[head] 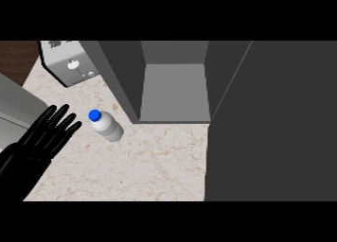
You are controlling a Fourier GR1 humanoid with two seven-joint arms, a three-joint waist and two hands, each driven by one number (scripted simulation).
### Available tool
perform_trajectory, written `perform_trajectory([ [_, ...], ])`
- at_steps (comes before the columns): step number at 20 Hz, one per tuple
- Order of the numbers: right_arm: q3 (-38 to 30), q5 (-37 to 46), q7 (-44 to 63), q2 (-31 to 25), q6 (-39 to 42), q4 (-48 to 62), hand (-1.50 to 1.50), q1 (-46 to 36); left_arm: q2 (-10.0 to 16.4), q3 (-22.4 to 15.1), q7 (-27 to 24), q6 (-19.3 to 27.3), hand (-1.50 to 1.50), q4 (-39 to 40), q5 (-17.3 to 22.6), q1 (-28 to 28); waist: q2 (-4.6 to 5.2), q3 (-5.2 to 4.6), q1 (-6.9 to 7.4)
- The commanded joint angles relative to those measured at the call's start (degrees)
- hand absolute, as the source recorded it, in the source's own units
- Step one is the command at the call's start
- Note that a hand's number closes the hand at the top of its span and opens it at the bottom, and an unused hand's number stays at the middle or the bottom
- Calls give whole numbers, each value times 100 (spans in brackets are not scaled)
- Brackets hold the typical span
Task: Pick up the bottled water, place it into the cabinet and close the cabinet
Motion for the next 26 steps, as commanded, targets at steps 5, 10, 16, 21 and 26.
perform_trajectory([
  [5, -175, -93, -92, -124, 237, -125, -150, 167, 25, 437, -692, -986, -150, 504, -67, 467, 3, -3, 18],
  [10, -112, -28, -364, -58, 496, 19, -150, 449, 47, 662, -559, -968, -150, 695, 102, 111, 2, -1, 1],
  [16, -199, -32, -821, 11, 709, 301, -150, 557, 19, 896, -656, -597, -150, 1169, -313, -339, 2, 1, -11],
  [21, 13, 92, -781, 37, 726, -58, -150, 899, 24, 942, -1348, -1079, -150, 2105, -843, -544, 2, -1, -20],
  [26, 212, 446, -628, 196, 463, 246, -150, 354, 186, 1071, -2217, -1304, -150, 3329, -1603, -1185, 14, -3, -19],
])
